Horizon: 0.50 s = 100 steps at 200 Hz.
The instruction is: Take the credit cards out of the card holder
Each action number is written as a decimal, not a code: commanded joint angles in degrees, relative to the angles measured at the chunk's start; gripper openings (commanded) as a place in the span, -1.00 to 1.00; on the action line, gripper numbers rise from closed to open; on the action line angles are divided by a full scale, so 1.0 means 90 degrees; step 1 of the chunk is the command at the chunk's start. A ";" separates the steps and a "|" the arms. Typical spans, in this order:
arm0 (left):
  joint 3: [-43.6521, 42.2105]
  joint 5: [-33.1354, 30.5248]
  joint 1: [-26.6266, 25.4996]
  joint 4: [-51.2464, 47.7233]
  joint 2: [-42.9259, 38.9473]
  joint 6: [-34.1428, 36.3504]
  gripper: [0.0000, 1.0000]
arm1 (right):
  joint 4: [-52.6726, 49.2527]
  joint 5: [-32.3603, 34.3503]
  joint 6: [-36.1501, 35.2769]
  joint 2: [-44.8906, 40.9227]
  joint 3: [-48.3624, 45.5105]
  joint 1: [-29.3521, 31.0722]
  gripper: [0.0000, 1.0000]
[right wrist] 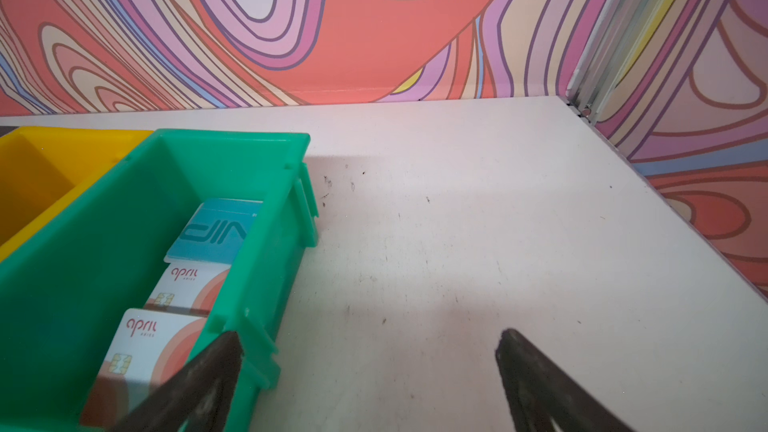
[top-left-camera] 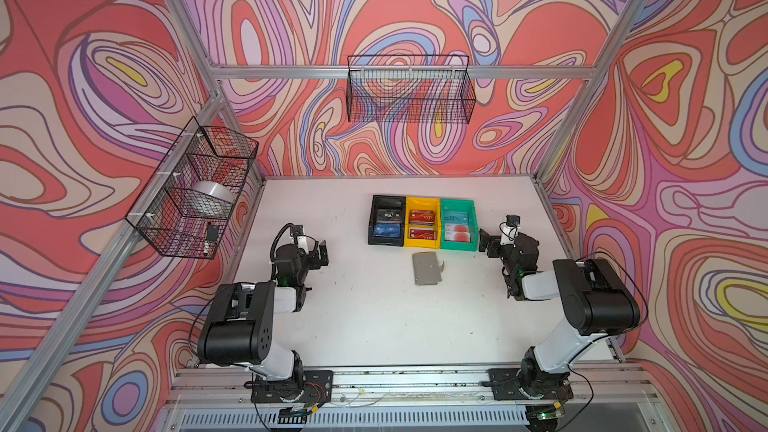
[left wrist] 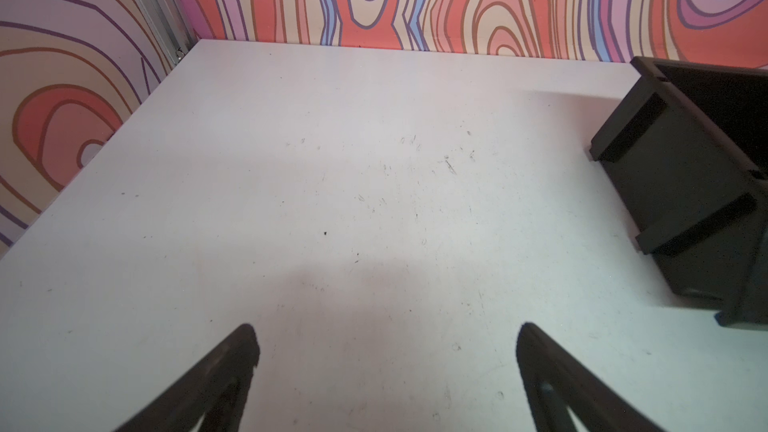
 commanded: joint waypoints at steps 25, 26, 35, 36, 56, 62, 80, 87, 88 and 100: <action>0.0098 0.0025 -0.0022 0.0002 0.0041 0.0133 1.00 | -0.0047 -0.0006 0.0028 0.0051 0.0078 -0.0015 0.97; 0.0102 0.0031 -0.0022 0.0002 0.0043 0.0135 1.00 | -0.0046 -0.0005 0.0028 0.0051 0.0077 -0.0019 0.97; 0.0100 0.0031 -0.0022 0.0002 0.0038 0.0131 1.00 | -0.0053 -0.0011 0.0028 0.0051 0.0079 -0.0022 0.97; 0.0103 0.0034 -0.0022 0.0002 0.0042 0.0129 1.00 | -0.0054 -0.0013 0.0028 0.0051 0.0077 -0.0023 0.97; 0.0101 0.0028 -0.0022 0.0002 0.0039 0.0136 1.00 | -0.0054 -0.0005 0.0030 0.0051 0.0084 -0.0016 0.97; 0.0103 0.0035 -0.0017 0.0002 0.0036 0.0136 1.00 | -0.0054 -0.0011 0.0028 0.0051 0.0075 -0.0015 0.97; 0.0104 0.0032 -0.0020 0.0002 0.0043 0.0136 1.00 | -0.0054 -0.0015 0.0031 0.0051 0.0085 -0.0023 0.97; 0.0102 0.0033 -0.0022 0.0002 0.0039 0.0135 1.00 | -0.0054 -0.0018 0.0040 0.0051 0.0086 -0.0017 0.97; 0.0104 0.0030 -0.0022 0.0002 0.0037 0.0130 1.00 | -0.0054 -0.0021 0.0044 0.0051 0.0090 -0.0020 0.97; 0.0102 0.0031 -0.0022 0.0002 0.0038 0.0136 1.00 | -0.0064 -0.0028 0.0043 0.0051 0.0085 -0.0017 0.97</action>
